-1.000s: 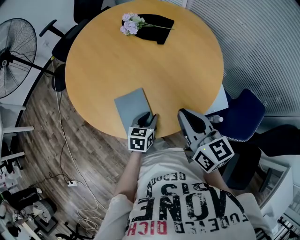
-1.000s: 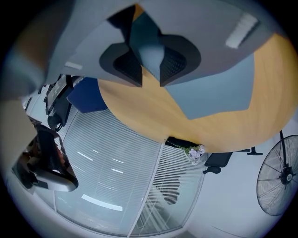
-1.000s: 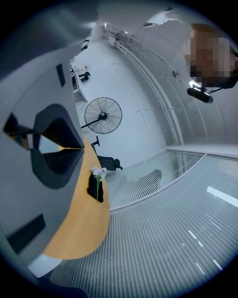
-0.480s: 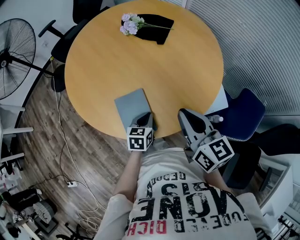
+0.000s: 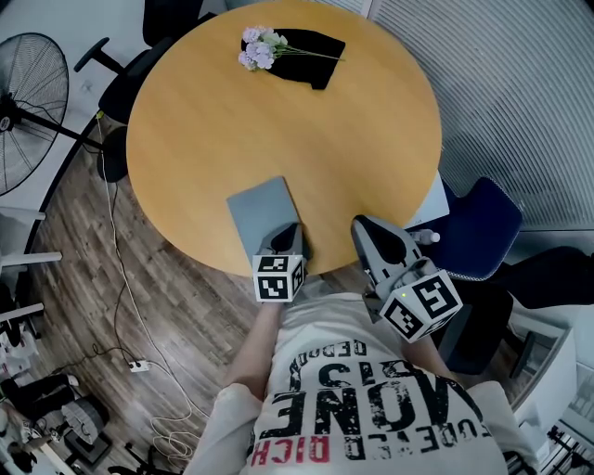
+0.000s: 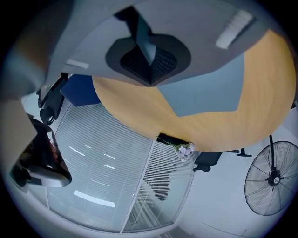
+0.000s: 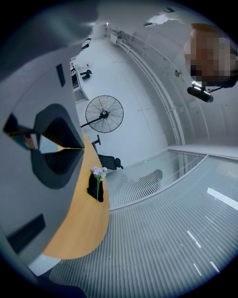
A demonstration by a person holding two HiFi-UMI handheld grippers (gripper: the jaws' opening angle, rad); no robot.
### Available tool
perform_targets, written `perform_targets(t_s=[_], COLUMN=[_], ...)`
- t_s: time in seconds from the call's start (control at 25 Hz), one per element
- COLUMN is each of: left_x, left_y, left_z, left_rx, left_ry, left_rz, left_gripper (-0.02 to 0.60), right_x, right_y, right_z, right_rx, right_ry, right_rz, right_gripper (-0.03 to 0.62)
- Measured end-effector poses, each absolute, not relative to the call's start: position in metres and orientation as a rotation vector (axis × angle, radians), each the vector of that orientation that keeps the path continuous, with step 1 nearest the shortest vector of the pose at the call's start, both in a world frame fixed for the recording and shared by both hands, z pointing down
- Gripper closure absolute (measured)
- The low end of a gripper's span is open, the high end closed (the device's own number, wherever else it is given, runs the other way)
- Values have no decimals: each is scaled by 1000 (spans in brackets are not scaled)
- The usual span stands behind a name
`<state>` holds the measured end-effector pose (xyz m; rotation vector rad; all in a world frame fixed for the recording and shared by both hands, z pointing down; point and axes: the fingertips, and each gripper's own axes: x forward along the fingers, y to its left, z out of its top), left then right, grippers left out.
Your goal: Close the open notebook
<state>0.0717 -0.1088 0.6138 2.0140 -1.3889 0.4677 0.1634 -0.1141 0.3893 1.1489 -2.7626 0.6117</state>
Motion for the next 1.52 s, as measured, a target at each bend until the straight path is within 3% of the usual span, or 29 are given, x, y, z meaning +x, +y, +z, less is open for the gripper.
perform_targets(t_s=[1.52], left_x=[-27], left_y=[-124], left_z=[356], left_rx=[2322], left_ry=[-1913], left_rz=[-17], left_gripper=[572], right_x=[95], right_y=[-114], right_z=[353], right_rx=[979], right_ry=[-2879], right_rz=[474], right_gripper=[582])
